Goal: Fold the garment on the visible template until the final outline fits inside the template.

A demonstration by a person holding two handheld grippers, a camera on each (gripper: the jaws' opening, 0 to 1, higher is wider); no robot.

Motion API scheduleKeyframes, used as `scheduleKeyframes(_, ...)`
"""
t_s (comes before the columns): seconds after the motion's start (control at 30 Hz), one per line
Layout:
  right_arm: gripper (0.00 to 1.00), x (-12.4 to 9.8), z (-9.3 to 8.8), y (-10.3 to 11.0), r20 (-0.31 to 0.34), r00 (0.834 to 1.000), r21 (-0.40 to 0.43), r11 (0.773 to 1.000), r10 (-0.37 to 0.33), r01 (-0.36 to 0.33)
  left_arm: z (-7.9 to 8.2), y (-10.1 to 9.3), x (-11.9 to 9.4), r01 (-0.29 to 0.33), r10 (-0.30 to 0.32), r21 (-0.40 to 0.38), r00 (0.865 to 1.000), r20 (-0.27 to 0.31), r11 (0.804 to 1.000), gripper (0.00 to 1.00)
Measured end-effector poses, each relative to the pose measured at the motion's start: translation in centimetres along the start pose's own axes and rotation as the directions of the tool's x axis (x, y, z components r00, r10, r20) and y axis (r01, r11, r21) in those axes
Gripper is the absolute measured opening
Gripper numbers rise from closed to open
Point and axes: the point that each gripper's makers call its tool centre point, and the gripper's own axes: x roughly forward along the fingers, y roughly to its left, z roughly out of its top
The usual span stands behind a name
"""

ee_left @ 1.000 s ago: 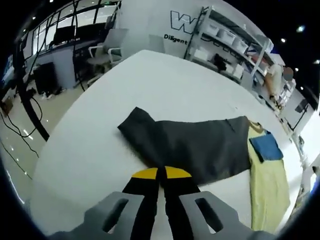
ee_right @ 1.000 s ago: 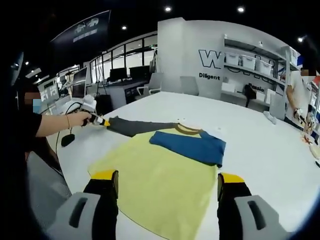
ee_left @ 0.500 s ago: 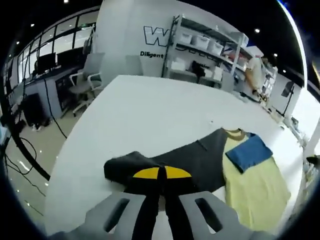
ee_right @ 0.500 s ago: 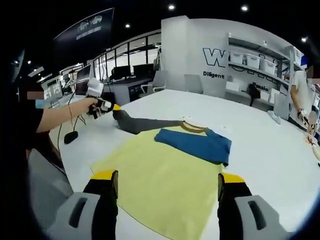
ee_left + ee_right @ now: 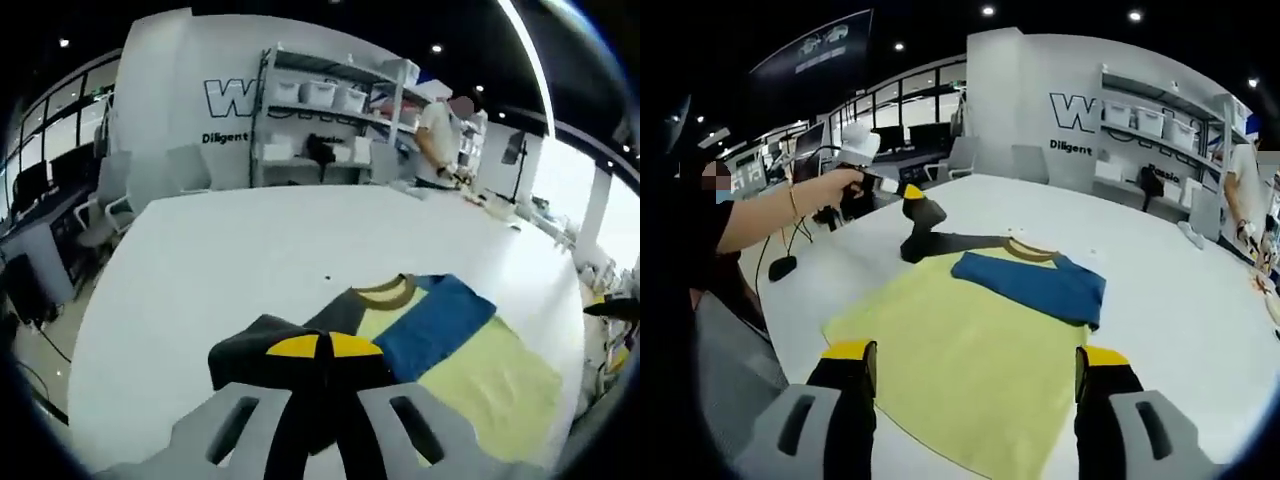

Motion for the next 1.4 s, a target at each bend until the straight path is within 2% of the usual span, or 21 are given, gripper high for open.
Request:
scheduleKeyframes(0.2,0.8,0.0,0.0,0.1,-0.005,1.0,-0.004,1.0,0.007,-0.007,0.5,-3.7,2.1,0.06,-0.06,0.026,0.998,-0.011,0.998,0.0)
scheduleKeyframes(0.37,0.8,0.0,-0.3,-0.1,-0.014,1.0,-0.008,1.0,0.003,-0.003,-0.5,-6.4,4.2,0.089,-0.087,0.036,0.995,-0.058,0.995,0.0)
scheduleKeyframes(0.67,0.79,0.3,-0.9,-0.5,-0.028,1.0,0.0,1.0,-0.001,0.001,-1.3,-10.3,6.7,0.121,-0.117,0.05,0.99,-0.075,0.991,0.0)
scheduleKeyframes(0.83,0.8,0.4,-1.2,-0.4,-0.037,0.999,0.0,1.0,0.003,-0.003,-2.6,-11.8,8.2,0.143,-0.136,0.063,0.984,-0.115,0.988,0.0)
scheduleKeyframes(0.9,0.8,0.4,-1.3,-0.5,-0.042,0.999,-0.008,1.0,-0.001,0.001,-3.5,-12.3,8.8,0.166,-0.152,0.082,0.976,-0.157,0.983,0.0)
scheduleKeyframes(1.0,0.8,0.5,-1.6,-0.6,-0.051,0.999,-0.013,1.0,-0.004,0.003,-4.3,-12.3,9.5,0.161,-0.142,0.094,0.973,-0.181,0.982,0.0)
scheduleKeyframes(1.2,0.8,1.0,-2.0,-0.8,-0.065,0.998,-0.008,1.0,-0.002,0.001,-5.5,-12.7,10.3,0.169,-0.143,0.113,0.968,-0.205,0.979,0.0)
scheduleKeyframes(1.4,0.8,1.1,-1.7,-0.8,-0.056,0.998,-0.013,1.0,-0.008,0.007,-7.0,-13.8,11.5,0.188,-0.157,0.118,0.96,-0.232,0.975,0.0)
